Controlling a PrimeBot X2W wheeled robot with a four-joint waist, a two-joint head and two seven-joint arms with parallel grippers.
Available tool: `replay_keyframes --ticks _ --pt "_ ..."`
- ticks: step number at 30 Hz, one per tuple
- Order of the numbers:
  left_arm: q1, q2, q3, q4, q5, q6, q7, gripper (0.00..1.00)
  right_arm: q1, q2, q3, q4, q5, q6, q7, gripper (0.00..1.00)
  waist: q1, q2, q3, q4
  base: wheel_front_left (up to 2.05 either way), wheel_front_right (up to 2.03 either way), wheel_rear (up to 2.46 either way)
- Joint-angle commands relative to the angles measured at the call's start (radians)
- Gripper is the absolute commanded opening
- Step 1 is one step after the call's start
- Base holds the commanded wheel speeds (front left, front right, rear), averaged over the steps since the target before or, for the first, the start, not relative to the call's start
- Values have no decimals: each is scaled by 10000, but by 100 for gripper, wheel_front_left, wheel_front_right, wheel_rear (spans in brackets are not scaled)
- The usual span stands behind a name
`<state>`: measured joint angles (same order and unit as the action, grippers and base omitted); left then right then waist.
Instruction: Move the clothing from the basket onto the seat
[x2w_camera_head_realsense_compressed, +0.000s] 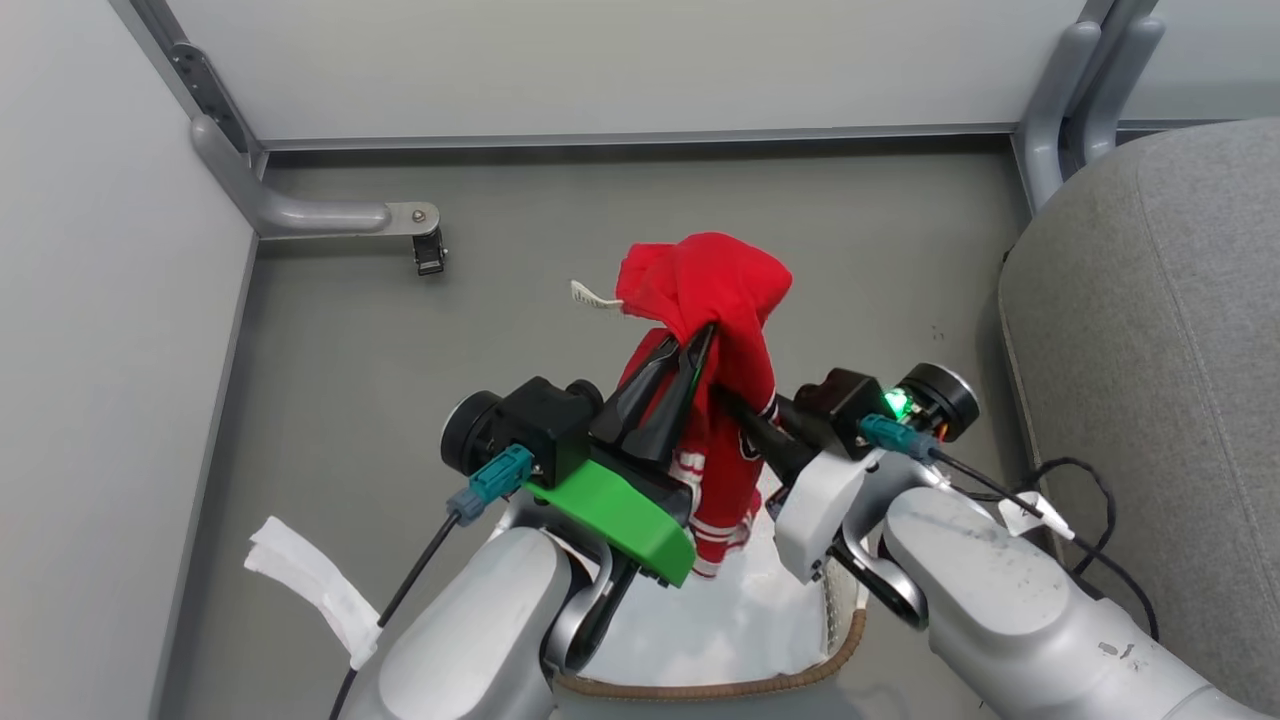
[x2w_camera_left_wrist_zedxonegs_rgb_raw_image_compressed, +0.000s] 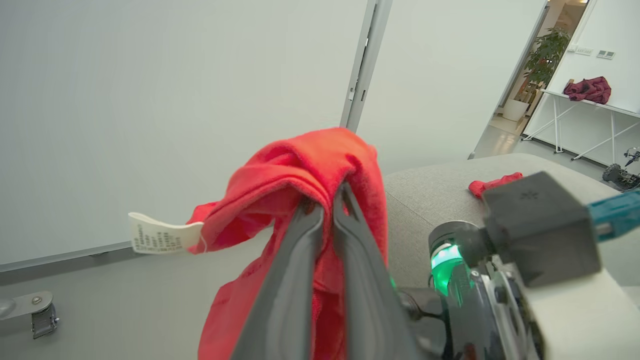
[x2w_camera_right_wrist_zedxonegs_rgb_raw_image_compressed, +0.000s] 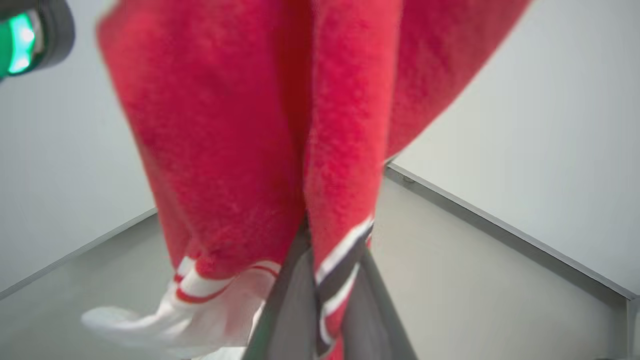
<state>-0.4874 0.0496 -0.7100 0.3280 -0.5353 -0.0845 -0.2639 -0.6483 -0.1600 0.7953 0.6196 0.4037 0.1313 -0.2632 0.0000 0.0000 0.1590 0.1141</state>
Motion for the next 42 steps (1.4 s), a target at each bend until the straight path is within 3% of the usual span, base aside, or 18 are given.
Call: replay_keyframes --ticks 1,2,3,4,16,28,34,42 --pt "-71 26 113 25 166 77 -7 0 206 -56 -295 -181 -33 -11 -23 0 0 0 21 -99 0 0 0" --pt "-14 23 186 56 196 104 -7 21 322 -68 -504 -322 -119 -11 -22 0 0 0 20 -175 0 0 0" --pt "74 26 288 79 197 130 -6 67 478 -82 -799 -498 -202 -11 -22 0 0 0 30 -289 0 0 0" --pt "148 29 391 121 229 127 -6 100 613 -72 -1102 -674 -268 -11 -22 0 0 0 27 -408 0 0 0" --pt "758 30 1156 598 1404 -263 -7 100 2105 77 -3857 -2436 -1109 -11 -23 0 0 0 156 -2779 0 0 0" --pt "1057 38 1359 999 1783 -436 -6 100 2680 407 -5019 -3103 -1122 -11 -23 0 0 0 571 -5549 0 0 0" --pt "1103 41 1236 1153 1885 -464 -6 100 2855 480 -5384 -3167 -1230 -11 -23 0 0 0 707 -6308 0 0 0" --pt "1032 47 913 1436 1775 -475 -7 100 2166 81 -5711 -3182 -1359 -11 -23 0 0 0 1019 -6497 0 0 0"
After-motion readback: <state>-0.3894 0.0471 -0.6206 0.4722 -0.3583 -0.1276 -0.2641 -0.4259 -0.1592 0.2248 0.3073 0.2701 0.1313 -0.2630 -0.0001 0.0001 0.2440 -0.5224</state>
